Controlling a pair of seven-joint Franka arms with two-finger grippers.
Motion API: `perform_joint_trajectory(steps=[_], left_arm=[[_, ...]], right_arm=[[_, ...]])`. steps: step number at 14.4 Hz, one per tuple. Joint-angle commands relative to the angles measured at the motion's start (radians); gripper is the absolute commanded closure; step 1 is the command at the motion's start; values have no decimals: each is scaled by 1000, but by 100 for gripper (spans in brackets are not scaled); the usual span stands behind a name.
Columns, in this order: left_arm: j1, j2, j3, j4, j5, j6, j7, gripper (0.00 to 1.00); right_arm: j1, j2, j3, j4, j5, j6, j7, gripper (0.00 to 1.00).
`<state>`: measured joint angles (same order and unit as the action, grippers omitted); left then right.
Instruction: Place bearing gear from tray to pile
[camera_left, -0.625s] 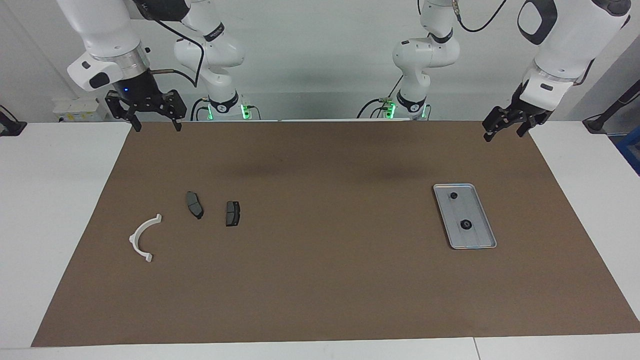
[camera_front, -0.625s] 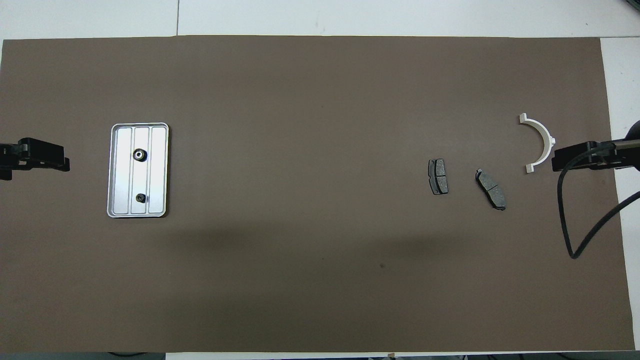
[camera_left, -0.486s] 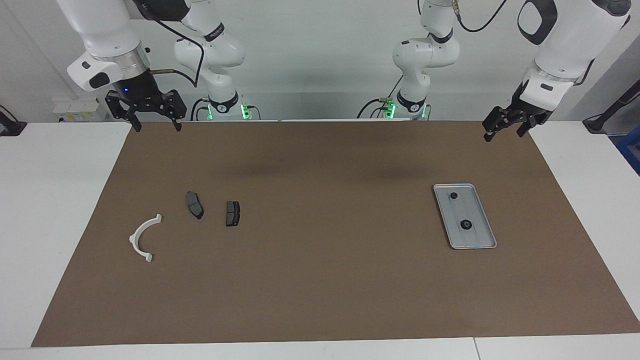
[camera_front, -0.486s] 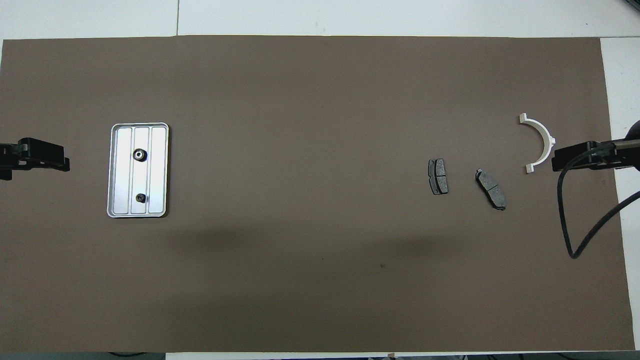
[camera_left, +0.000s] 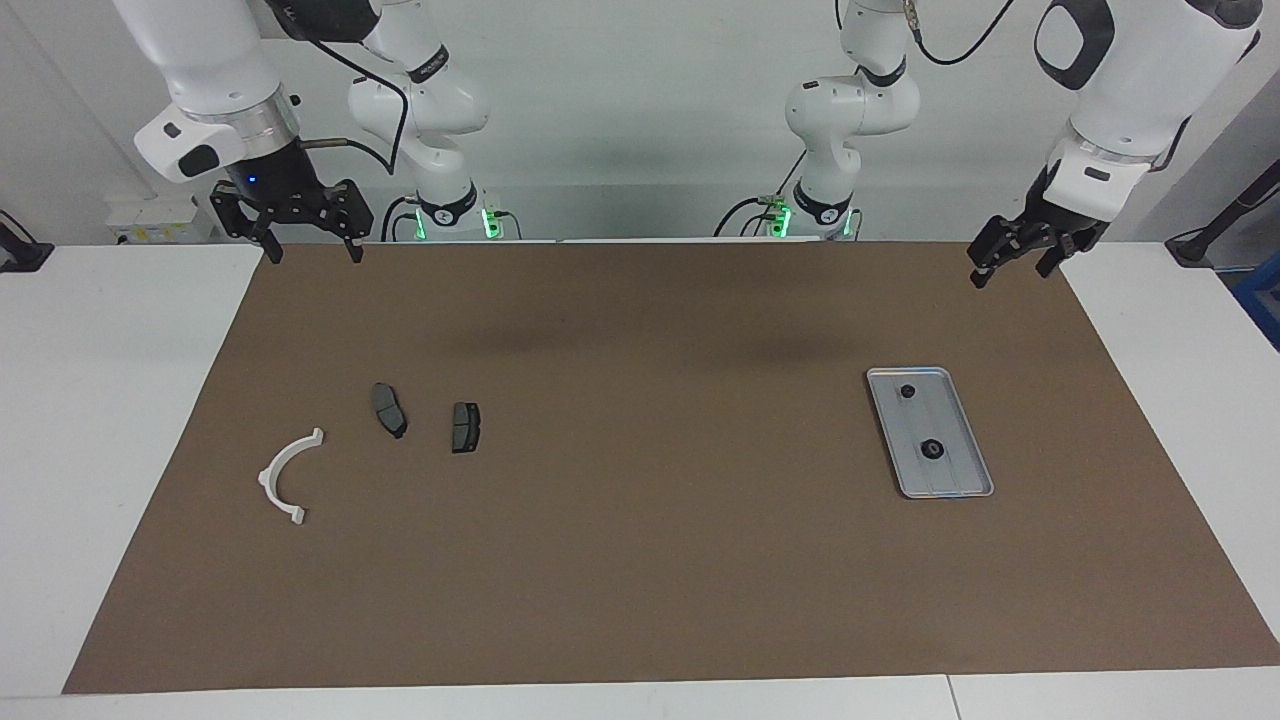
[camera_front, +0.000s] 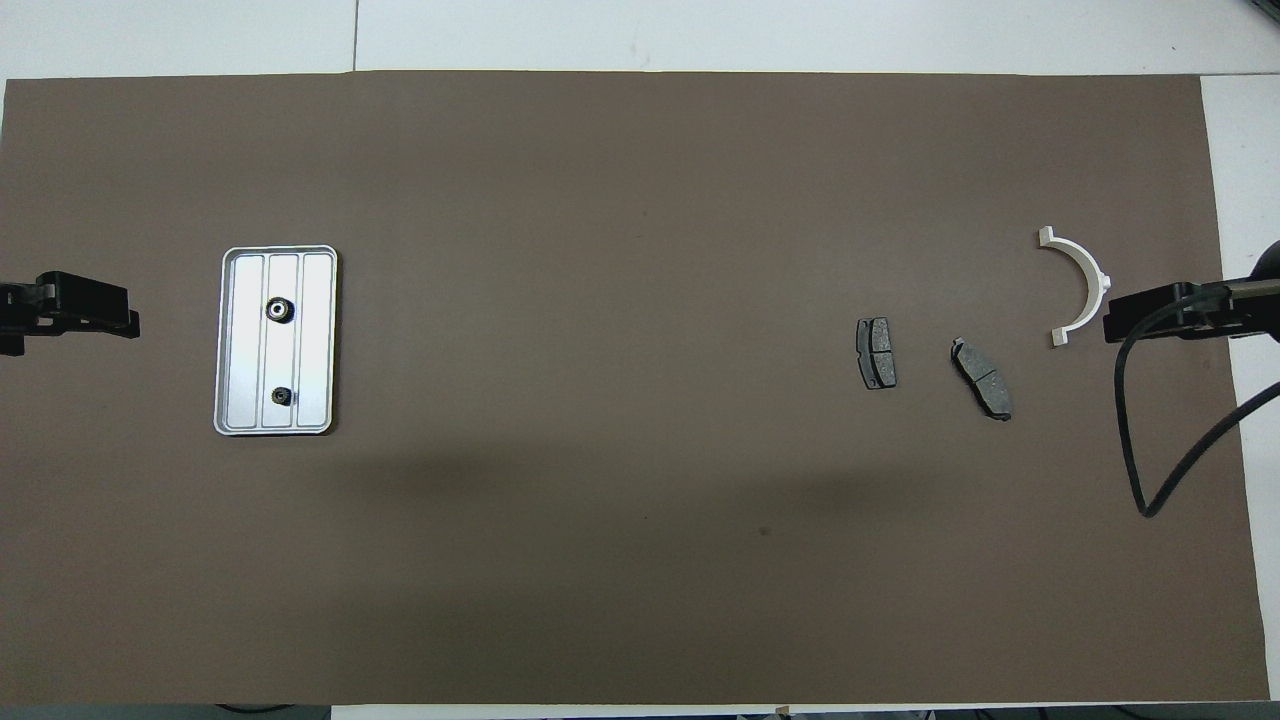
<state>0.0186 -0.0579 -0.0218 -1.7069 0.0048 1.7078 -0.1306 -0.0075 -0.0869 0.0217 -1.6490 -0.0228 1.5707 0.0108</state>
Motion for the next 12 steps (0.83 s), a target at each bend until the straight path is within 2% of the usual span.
perform_joint_trajectory(steps=[1, 7, 12], left_arm=[[-6, -20, 10, -138, -11, 179, -32, 0], [-9, 107, 11, -276, -2, 484, -21, 0], [-2, 248, 11, -293, -2, 644, -27, 0]], right_arm=[[-20, -11, 9, -2, 14, -15, -14, 0], [-19, -14, 10, -3, 14, -15, -14, 0], [-19, -14, 10, -3, 14, -15, -14, 0]])
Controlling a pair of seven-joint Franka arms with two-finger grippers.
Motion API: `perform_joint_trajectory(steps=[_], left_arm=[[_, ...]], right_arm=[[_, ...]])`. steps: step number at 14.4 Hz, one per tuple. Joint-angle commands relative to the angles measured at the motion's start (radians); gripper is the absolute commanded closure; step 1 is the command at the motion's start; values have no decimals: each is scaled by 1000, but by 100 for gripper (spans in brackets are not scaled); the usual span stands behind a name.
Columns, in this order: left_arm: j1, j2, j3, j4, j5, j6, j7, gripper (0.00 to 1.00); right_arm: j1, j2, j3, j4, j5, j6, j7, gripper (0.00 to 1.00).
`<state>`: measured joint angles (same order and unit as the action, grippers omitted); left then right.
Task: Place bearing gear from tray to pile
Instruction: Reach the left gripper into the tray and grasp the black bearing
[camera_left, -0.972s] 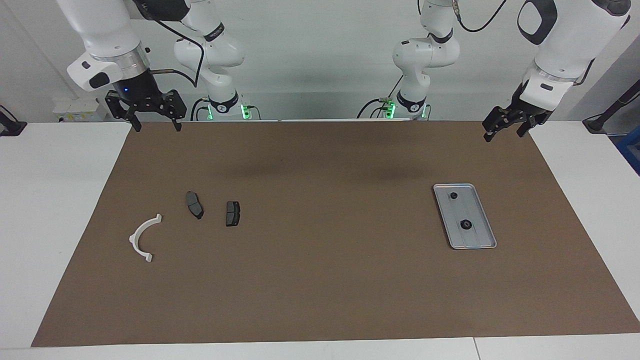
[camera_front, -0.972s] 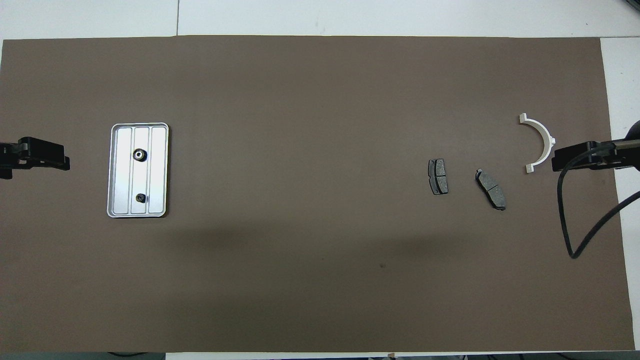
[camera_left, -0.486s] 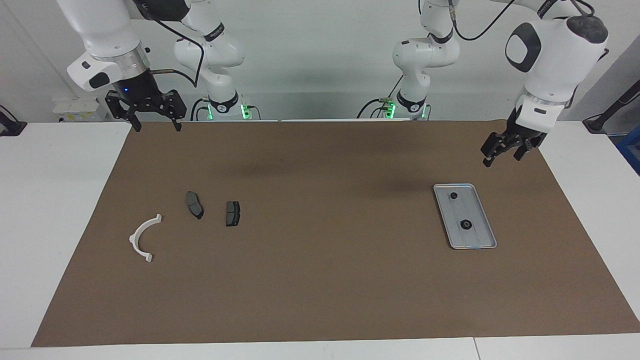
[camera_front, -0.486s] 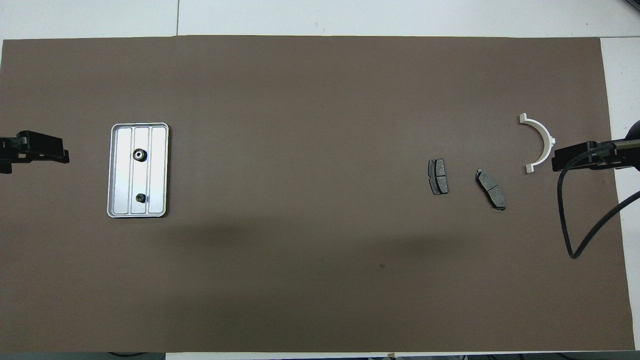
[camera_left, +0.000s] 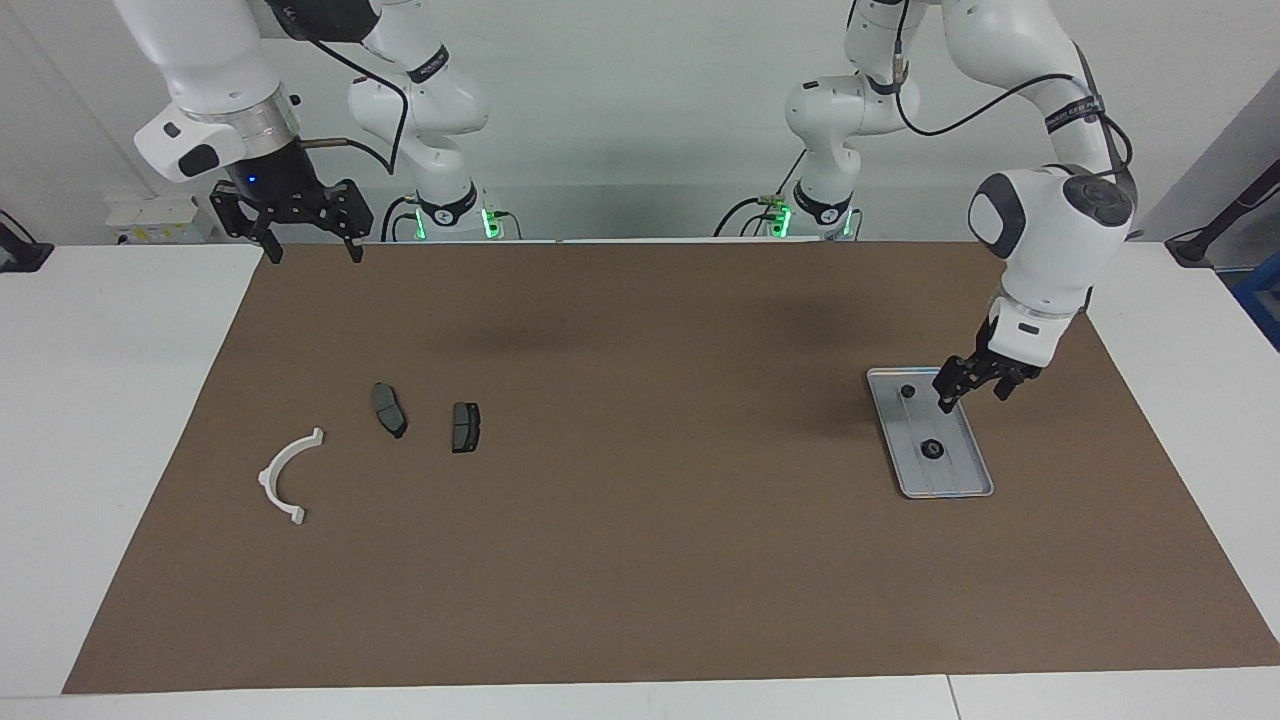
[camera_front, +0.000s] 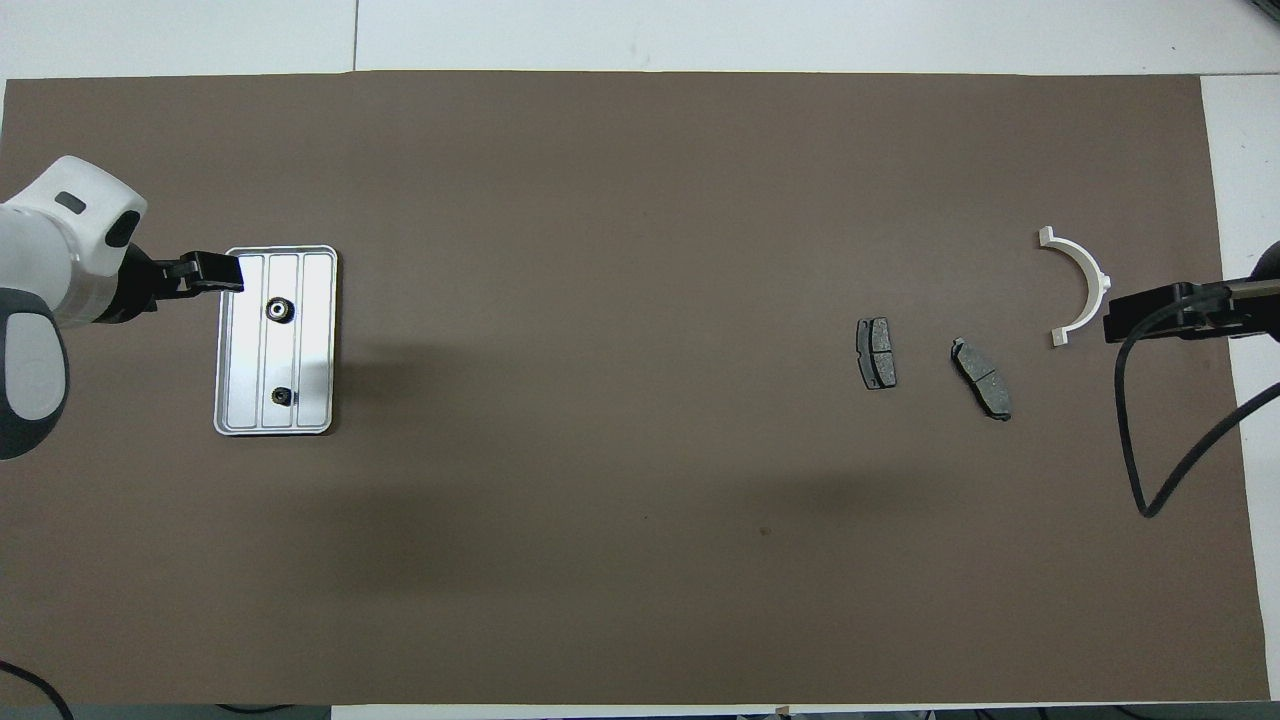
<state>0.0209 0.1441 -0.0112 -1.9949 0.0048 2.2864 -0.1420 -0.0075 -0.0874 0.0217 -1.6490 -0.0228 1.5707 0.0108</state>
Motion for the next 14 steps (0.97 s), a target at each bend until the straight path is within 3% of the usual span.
perform_joint_trajectory(steps=[1, 5, 14], left_arm=[[-9, 75, 0, -4, -3, 80, -18, 0], [-10, 176, 2, 18, 18, 152, -14, 0], [2, 192, 0, 2, 20, 147, -18, 0]], right_arm=[[-19, -14, 11, -3, 14, -15, -14, 0], [-14, -14, 11, -3, 14, -15, -17, 0], [-9, -22, 12, -5, 14, -21, -23, 0]])
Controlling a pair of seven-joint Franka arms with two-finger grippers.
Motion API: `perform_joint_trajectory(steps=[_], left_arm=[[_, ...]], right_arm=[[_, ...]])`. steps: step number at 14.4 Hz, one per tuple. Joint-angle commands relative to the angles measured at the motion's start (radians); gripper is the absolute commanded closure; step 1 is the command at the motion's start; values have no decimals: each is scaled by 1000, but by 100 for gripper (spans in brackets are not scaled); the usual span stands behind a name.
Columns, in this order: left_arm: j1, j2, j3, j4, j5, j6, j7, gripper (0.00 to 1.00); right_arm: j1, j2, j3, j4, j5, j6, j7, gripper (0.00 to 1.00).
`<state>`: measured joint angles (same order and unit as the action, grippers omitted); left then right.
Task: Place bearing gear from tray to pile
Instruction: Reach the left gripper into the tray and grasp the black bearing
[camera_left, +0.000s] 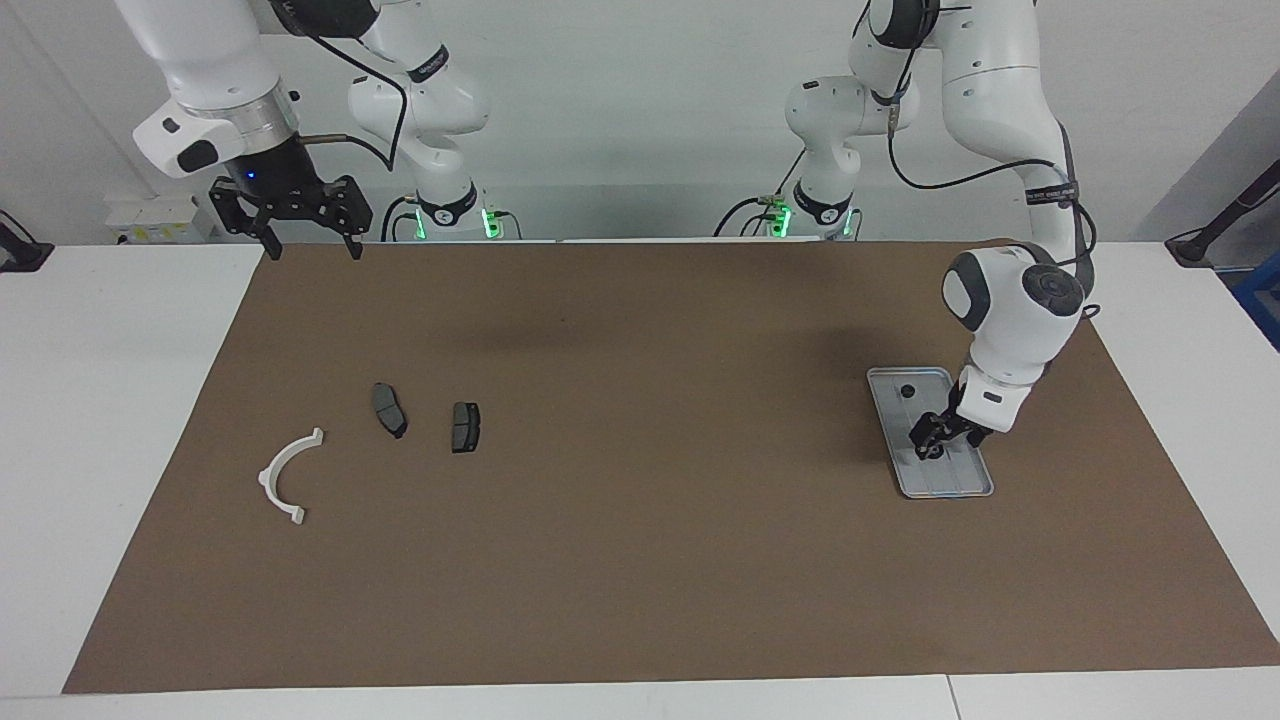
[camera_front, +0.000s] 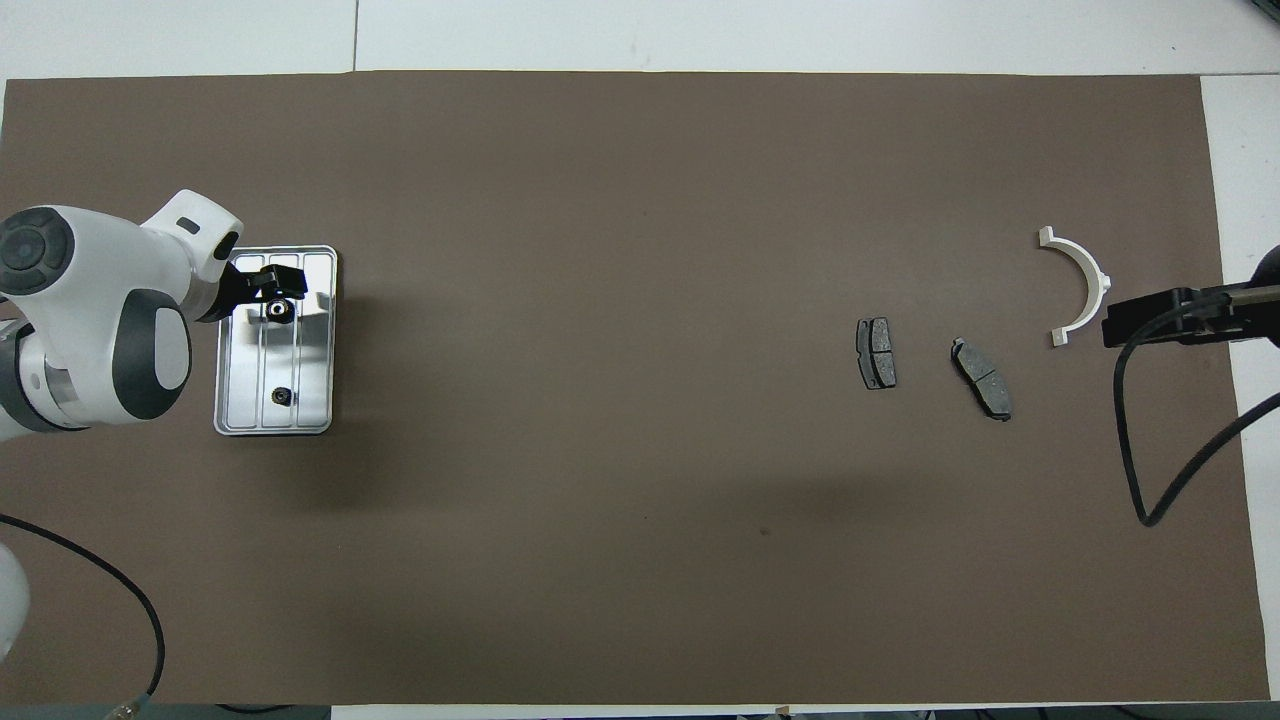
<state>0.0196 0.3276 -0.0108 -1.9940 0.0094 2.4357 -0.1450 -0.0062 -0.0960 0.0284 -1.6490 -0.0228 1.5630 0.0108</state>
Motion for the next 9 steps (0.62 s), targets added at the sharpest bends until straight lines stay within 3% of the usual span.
perform_joint_trajectory(steps=[1, 2, 5, 9], left_arm=[[2, 10, 0, 1, 14, -3, -16, 0], [2, 11, 0, 1, 14, -1, -16, 1], [-3, 24, 0, 1, 14, 3, -22, 18], [-6, 24, 0, 0, 14, -6, -31, 20]], right_arm=[[-11, -13, 7, -5, 14, -17, -26, 0], [-11, -13, 7, -5, 14, -17, -35, 0], [-11, -17, 7, -9, 15, -23, -52, 0], [23, -27, 7, -23, 37, -18, -42, 0]])
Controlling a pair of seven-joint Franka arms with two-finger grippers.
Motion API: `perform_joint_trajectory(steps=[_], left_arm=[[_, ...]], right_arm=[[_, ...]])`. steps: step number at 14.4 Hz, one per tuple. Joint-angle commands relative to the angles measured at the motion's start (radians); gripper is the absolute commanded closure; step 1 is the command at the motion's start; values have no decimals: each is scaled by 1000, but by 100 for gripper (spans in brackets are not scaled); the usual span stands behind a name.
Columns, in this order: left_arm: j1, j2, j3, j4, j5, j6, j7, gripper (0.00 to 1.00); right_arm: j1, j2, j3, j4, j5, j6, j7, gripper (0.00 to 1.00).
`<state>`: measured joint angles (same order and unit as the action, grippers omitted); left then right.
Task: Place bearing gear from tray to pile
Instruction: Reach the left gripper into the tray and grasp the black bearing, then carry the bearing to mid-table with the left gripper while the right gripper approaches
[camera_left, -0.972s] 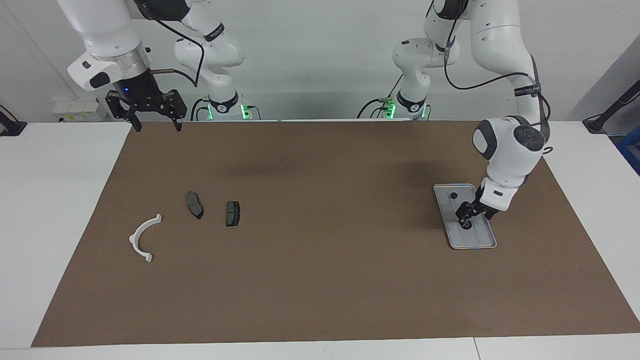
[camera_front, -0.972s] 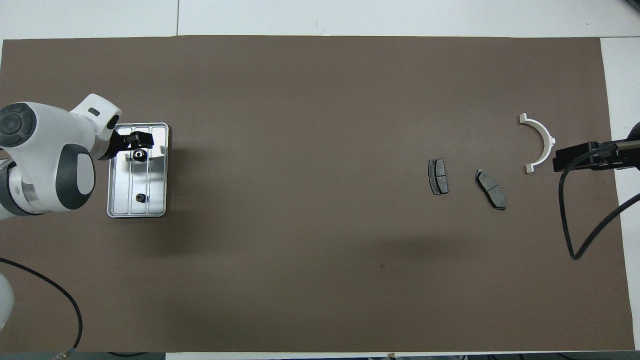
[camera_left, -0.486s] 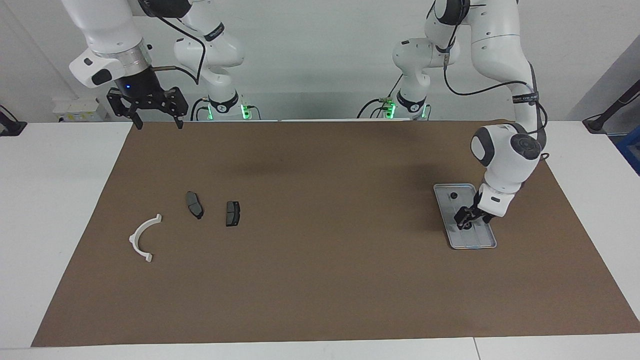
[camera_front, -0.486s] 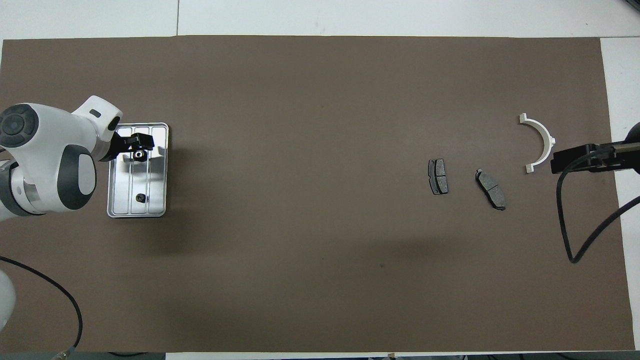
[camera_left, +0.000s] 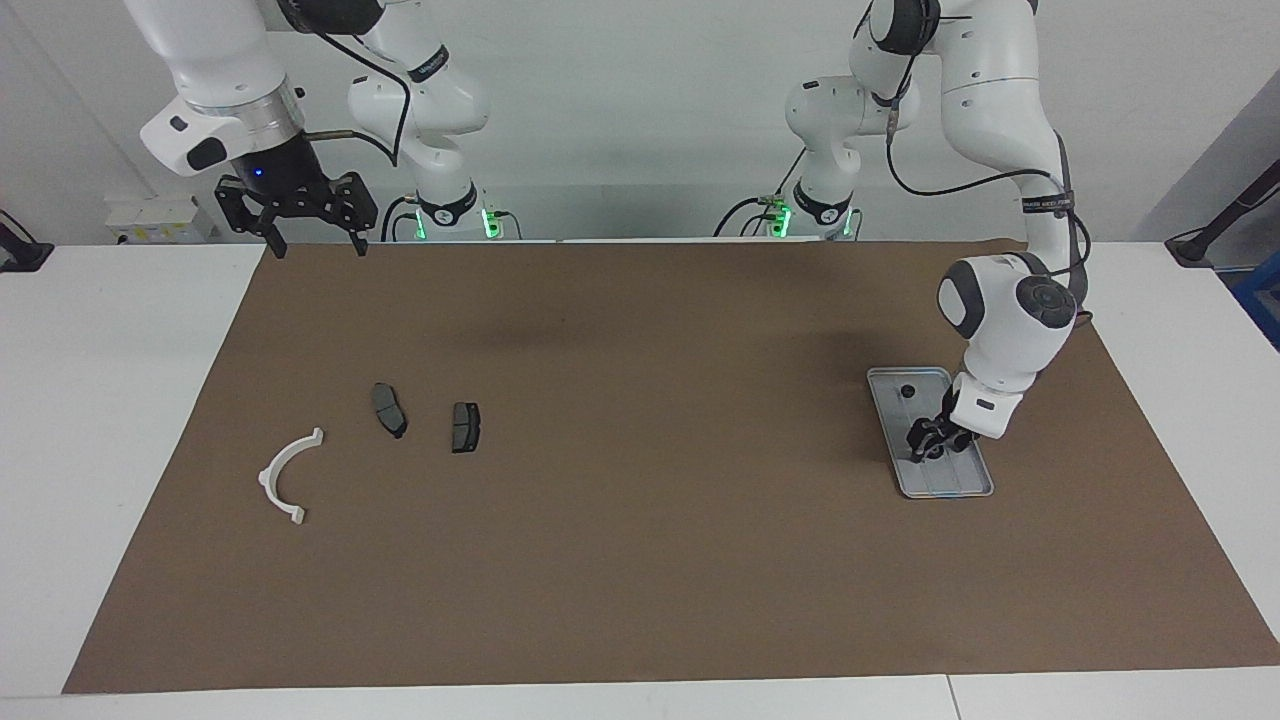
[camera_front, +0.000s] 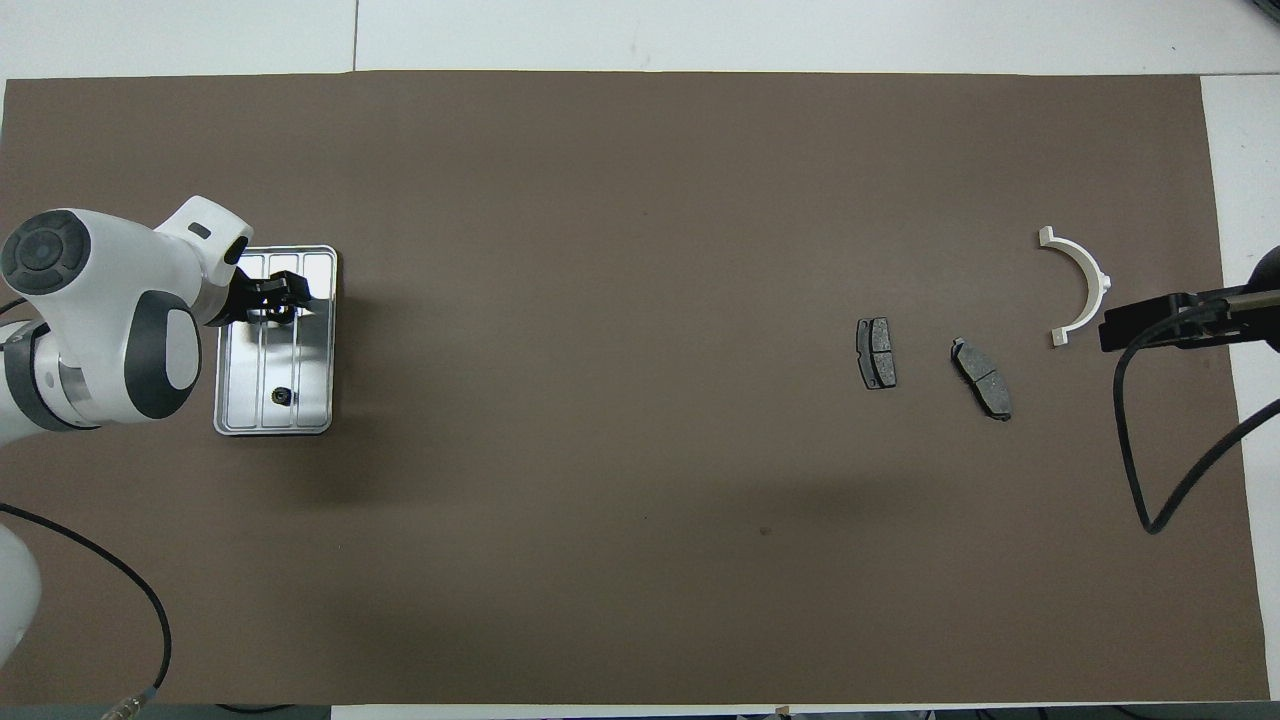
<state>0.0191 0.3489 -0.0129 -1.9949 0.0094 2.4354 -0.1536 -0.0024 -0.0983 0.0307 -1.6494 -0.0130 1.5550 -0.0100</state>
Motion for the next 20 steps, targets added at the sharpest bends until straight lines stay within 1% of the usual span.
perform_joint_trajectory(steps=[1, 3, 4, 5, 6, 8, 9, 10, 11, 12, 13, 16, 18, 20], left_arm=[[-7, 2, 2, -1, 14, -7, -24, 23], [-8, 2, 2, -2, 14, -10, -34, 32], [-8, 2, 2, -2, 14, -10, -34, 41], [-8, 2, 2, -1, 14, -12, -34, 50], [-5, 2, 2, -1, 14, -12, -34, 65], [-2, 2, 2, 8, 12, -28, -35, 100], [-7, 2, 2, 40, 4, -83, -44, 100], [-14, 10, 1, 106, 4, -163, -93, 100], [-49, 27, -1, 173, 4, -238, -188, 100], [-101, 31, 1, 226, 4, -286, -289, 100], [-148, 32, 2, 249, 4, -311, -369, 100], [-304, 45, 2, 295, 4, -329, -645, 100], [-411, 47, 2, 295, 4, -320, -814, 100], [-494, 50, 2, 294, 4, -308, -914, 100]], right_arm=[[34, -27, 5, -33, 27, -7, -18, 0], [39, -34, 5, -67, 31, 7, 20, 0], [39, -34, 12, -79, 38, 10, 53, 0], [39, -34, 26, -101, 50, 40, 82, 0], [39, -34, 35, -139, 65, 93, 105, 0], [39, -32, 50, -208, 77, 176, 128, 0], [39, -31, 61, -234, 77, 213, 139, 0], [41, -23, 66, -253, 77, 246, 148, 0], [60, -14, 66, -266, 77, 276, 153, 0], [73, 0, 66, -274, 77, 301, 156, 0], [78, 12, 66, -277, 77, 316, 163, 0], [81, 23, 66, -277, 77, 321, 166, 0], [79, 23, 66, -279, 77, 321, 166, 0], [79, 23, 66, -279, 77, 320, 166, 0]])
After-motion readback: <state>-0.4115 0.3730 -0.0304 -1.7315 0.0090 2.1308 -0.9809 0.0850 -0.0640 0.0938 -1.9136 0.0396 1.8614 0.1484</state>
